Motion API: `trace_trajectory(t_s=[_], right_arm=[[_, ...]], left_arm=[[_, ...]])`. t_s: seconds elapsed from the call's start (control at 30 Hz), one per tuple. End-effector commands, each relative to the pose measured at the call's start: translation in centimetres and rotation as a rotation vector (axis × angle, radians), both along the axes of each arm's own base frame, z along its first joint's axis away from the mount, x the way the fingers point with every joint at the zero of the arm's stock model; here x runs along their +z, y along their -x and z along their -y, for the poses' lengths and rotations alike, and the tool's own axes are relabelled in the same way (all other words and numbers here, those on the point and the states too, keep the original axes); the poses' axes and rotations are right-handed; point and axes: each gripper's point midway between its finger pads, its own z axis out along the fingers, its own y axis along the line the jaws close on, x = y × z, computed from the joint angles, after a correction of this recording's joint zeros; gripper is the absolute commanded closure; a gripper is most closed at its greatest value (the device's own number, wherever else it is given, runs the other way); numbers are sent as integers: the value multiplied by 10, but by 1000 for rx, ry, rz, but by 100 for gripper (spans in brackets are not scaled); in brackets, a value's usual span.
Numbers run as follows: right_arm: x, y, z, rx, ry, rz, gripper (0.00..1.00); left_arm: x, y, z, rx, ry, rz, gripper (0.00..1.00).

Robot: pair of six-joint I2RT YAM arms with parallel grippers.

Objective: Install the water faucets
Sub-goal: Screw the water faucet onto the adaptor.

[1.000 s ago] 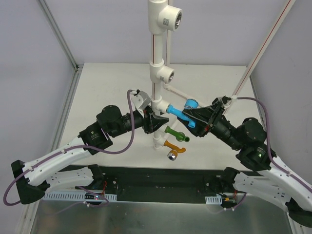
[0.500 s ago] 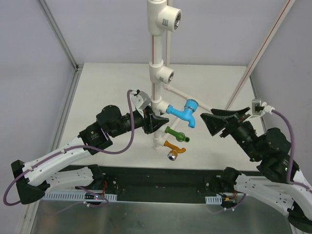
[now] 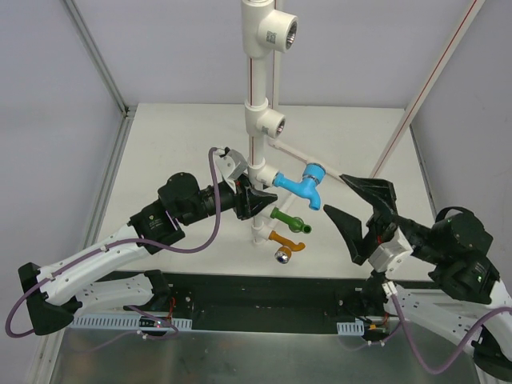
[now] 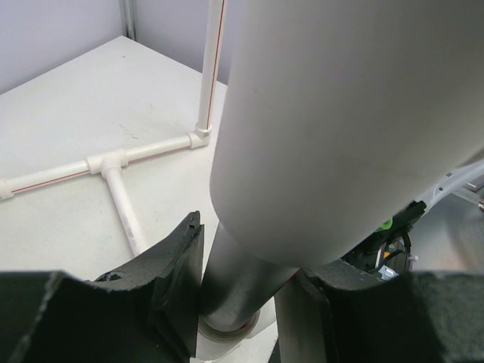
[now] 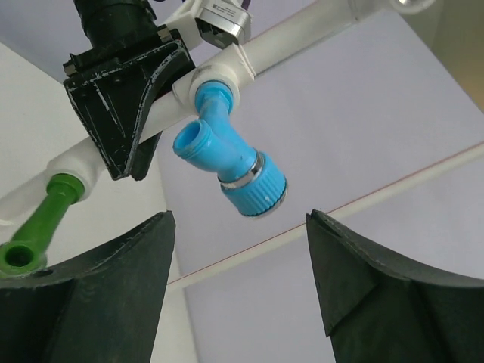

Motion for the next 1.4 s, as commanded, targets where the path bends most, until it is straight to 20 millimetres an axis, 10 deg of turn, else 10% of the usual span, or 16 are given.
trace_trajectory(t_s=[0.0, 0.33, 0.57, 0.87, 1.17, 1.27, 1.37], right_arm=[[20, 2, -22, 56, 111, 284, 24], [7, -39, -50, -35, 183, 204, 30], [-44, -31, -54, -10, 152, -184, 100], [-37, 26, -81, 271, -332, -1217, 100], [-13, 10, -105, 443, -1029, -2514, 100], [6, 7, -97, 595, -1150, -2705, 98], [20, 5, -80, 571, -1182, -2500, 49]], left_arm=[[-19, 17, 5, -34, -4, -223, 100], [-22, 16, 6, -33, -12, -227, 100], [-24, 15, 8, -35, -19, -226, 100], [-28, 15, 10, -40, -31, -228, 100], [-33, 12, 13, -37, -54, -238, 100], [-33, 11, 13, -31, -57, -238, 100], [-36, 10, 11, -16, -58, -242, 100]])
